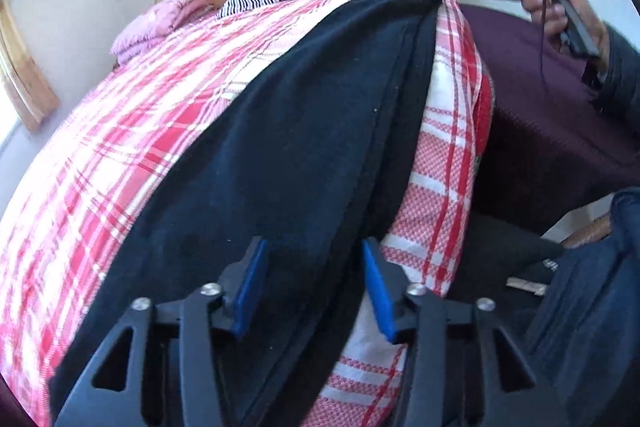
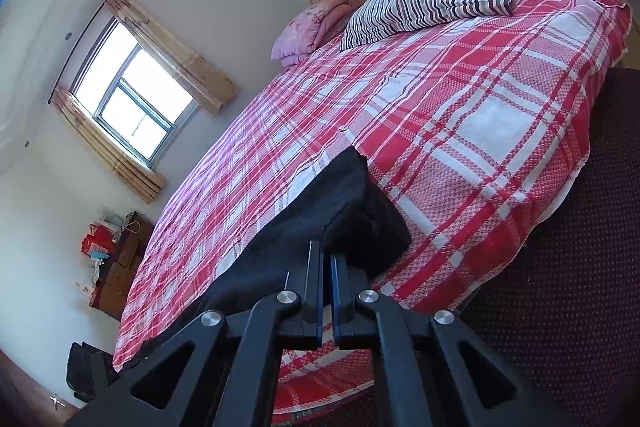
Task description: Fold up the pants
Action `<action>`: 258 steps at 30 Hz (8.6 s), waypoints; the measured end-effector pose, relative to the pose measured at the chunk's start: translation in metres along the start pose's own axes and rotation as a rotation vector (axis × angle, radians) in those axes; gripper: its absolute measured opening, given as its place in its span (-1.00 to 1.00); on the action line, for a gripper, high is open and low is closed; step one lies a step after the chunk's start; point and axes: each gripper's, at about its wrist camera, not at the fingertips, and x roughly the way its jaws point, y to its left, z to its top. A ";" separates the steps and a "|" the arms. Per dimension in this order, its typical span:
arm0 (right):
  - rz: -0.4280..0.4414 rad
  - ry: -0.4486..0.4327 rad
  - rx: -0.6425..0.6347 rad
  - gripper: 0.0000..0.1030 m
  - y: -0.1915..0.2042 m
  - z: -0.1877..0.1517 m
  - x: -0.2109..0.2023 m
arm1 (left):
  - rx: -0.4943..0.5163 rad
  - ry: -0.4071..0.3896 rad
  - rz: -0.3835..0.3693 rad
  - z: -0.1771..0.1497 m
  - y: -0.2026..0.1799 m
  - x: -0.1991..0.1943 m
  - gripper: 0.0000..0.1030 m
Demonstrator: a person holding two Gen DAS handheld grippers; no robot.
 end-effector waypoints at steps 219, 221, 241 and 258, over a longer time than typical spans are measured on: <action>-0.085 0.095 0.114 0.07 -0.021 0.031 0.009 | -0.728 -0.075 0.134 -0.144 0.115 -0.090 0.88; -0.062 0.124 0.117 -0.06 -0.017 0.027 0.016 | -0.735 -0.076 0.138 -0.147 0.116 -0.090 0.88; 0.105 -0.002 0.262 -0.76 -0.051 0.012 0.012 | -0.758 -0.041 0.365 -0.200 0.155 -0.120 0.88; 0.293 0.005 -0.464 -0.77 0.225 -0.026 0.008 | -0.813 -0.058 0.365 -0.217 0.166 -0.138 0.88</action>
